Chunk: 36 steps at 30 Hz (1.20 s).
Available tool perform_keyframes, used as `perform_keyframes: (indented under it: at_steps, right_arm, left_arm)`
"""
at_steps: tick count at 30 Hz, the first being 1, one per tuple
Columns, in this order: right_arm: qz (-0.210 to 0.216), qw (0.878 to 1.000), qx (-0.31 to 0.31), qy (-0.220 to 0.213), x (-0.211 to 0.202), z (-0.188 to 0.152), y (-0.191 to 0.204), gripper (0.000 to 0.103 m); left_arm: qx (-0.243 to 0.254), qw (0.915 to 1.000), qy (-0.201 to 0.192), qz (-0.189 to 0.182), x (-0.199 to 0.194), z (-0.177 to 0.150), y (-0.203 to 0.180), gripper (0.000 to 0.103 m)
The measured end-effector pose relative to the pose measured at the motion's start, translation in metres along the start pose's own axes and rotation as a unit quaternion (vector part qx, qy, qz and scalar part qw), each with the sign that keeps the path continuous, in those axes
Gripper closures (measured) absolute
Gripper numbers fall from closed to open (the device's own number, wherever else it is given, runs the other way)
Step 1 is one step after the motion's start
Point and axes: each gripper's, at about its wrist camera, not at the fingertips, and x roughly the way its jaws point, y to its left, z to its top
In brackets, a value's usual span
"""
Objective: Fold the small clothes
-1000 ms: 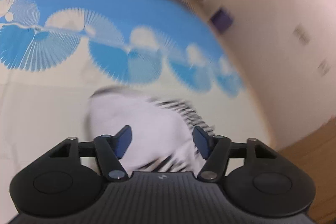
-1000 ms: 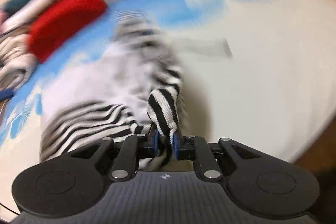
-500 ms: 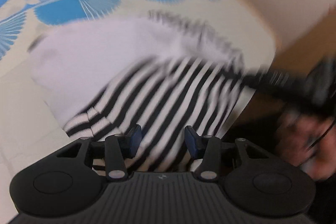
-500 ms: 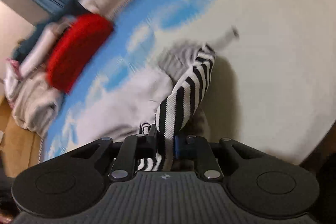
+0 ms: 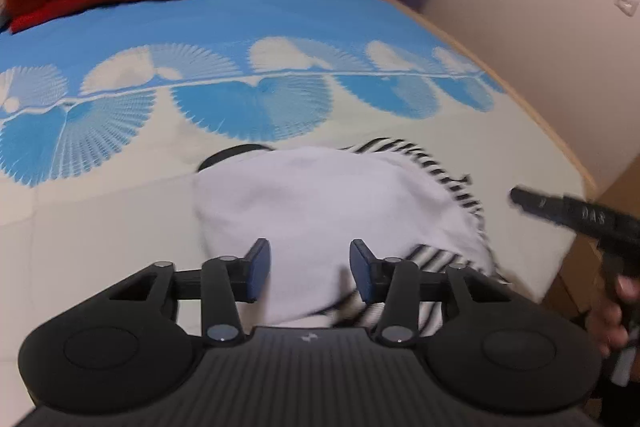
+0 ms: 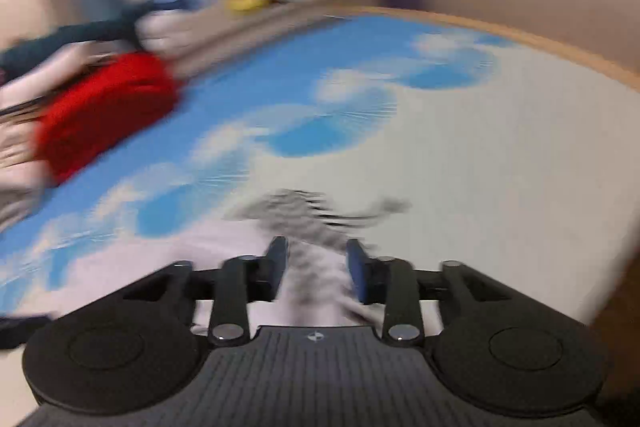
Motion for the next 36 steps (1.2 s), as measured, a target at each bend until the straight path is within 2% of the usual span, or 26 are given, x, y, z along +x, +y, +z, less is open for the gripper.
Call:
perform_keyframes:
  at_steps: [1, 2, 3, 4, 5, 7, 9, 11, 13, 14, 15, 16, 17, 18, 19, 20, 22, 24, 26, 28, 31, 34, 36]
  right_arm:
    - [0.026, 0.999, -0.002, 0.037, 0.015, -0.002, 0.003, 0.061]
    - [0.032, 0.996, -0.013, 0.085, 0.035, -0.01, 0.006, 0.061]
    - [0.007, 0.993, -0.029, 0.115, 0.049, -0.017, 0.006, 0.062]
    - [-0.041, 0.988, -0.048, 0.144, 0.062, -0.028, 0.003, 0.063]
    - [-0.055, 0.985, -0.045, 0.154, 0.067, -0.033, -0.004, 0.062]
    - [-0.073, 0.987, -0.03, 0.14, 0.061, -0.03, -0.006, 0.062]
    - [-0.092, 0.987, -0.074, 0.107, 0.047, -0.022, 0.009, 0.062]
    - [-0.065, 0.99, -0.105, 0.075, 0.027, -0.021, 0.02, 0.062]
    - [-0.038, 0.989, -0.107, 0.09, 0.017, -0.026, 0.018, 0.062]
    - [-0.046, 0.985, -0.111, 0.121, 0.023, -0.032, 0.014, 0.062]
    - [-0.064, 0.979, -0.112, 0.157, 0.033, -0.041, 0.009, 0.062]
    - [-0.072, 0.975, -0.109, 0.181, 0.041, -0.049, 0.003, 0.062]
    - [-0.068, 0.976, -0.104, 0.178, 0.042, -0.052, -0.001, 0.062]
    - [-0.07, 0.976, -0.11, 0.174, 0.042, -0.05, 0.005, 0.062]
    - [-0.077, 0.974, -0.123, 0.174, 0.038, -0.046, 0.01, 0.06]
    - [-0.078, 0.974, -0.131, 0.17, 0.034, -0.04, 0.015, 0.059]
    - [-0.063, 0.977, -0.134, 0.152, 0.013, -0.026, 0.023, 0.058]
    - [-0.043, 0.984, -0.126, 0.12, -0.012, -0.006, 0.031, 0.049]
    - [-0.025, 0.989, -0.124, 0.075, -0.035, 0.014, 0.037, 0.02]
    - [-0.013, 0.99, -0.138, 0.033, -0.065, 0.023, 0.046, 0.001]
    - [0.005, 0.983, -0.181, -0.003, -0.09, 0.022, 0.052, 0.001]
    - [0.015, 0.978, -0.208, -0.03, -0.101, 0.002, 0.048, 0.001]
    - [-0.001, 0.978, -0.209, -0.013, -0.096, -0.016, 0.044, 0.001]
  left_arm:
    - [0.011, 0.9997, 0.019, 0.009, 0.009, -0.002, -0.001, 0.06]
    - [0.04, 0.9975, 0.049, 0.032, 0.025, -0.009, -0.005, 0.06]
    - [0.065, 0.9944, 0.062, 0.055, 0.034, -0.013, -0.011, 0.059]
    - [0.089, 0.99, 0.071, 0.083, 0.042, -0.017, -0.014, 0.056]
    - [0.09, 0.99, 0.068, 0.085, 0.042, -0.015, -0.016, 0.056]
    - [0.076, 0.9925, 0.05, 0.081, 0.029, -0.009, -0.017, 0.057]
    - [0.08, 0.9946, 0.029, 0.06, 0.008, -0.008, -0.022, 0.057]
    - [0.1, 0.9948, 0.013, 0.014, -0.01, -0.006, -0.035, 0.057]
    - [0.135, 0.9898, 0.032, -0.03, -0.012, -0.014, -0.048, 0.052]
    - [0.159, 0.9845, 0.071, -0.025, 0.001, -0.025, -0.053, 0.052]
    - [0.183, 0.977, 0.109, 0.002, 0.013, -0.037, -0.059, 0.052]
    - [0.208, 0.9707, 0.119, 0.02, 0.021, -0.047, -0.064, 0.05]
    - [0.239, 0.9645, 0.106, 0.037, 0.022, -0.055, -0.072, 0.05]
    - [0.251, 0.9621, 0.097, 0.046, 0.018, -0.054, -0.078, 0.05]
    - [0.245, 0.9638, 0.09, 0.053, 0.011, -0.053, -0.082, 0.048]
    - [0.225, 0.9691, 0.08, 0.059, 0.003, -0.052, -0.082, 0.046]
    - [0.185, 0.9787, 0.05, 0.074, -0.019, -0.051, -0.084, 0.026]
    - [0.173, 0.9805, 0.001, 0.093, -0.05, -0.052, -0.095, 0.016]
    - [0.156, 0.9794, -0.044, 0.12, -0.079, -0.054, -0.108, 0.015]
    - [0.124, 0.9802, -0.069, 0.138, -0.1, -0.056, -0.115, 0.013]
    - [0.075, 0.9836, -0.088, 0.139, -0.126, -0.069, -0.13, 0.012]
    - [0.024, 0.9809, -0.1, 0.165, -0.129, -0.086, -0.142, 0.009]
    - [-0.014, 0.9837, -0.085, 0.158, -0.123, -0.099, -0.142, 0.009]
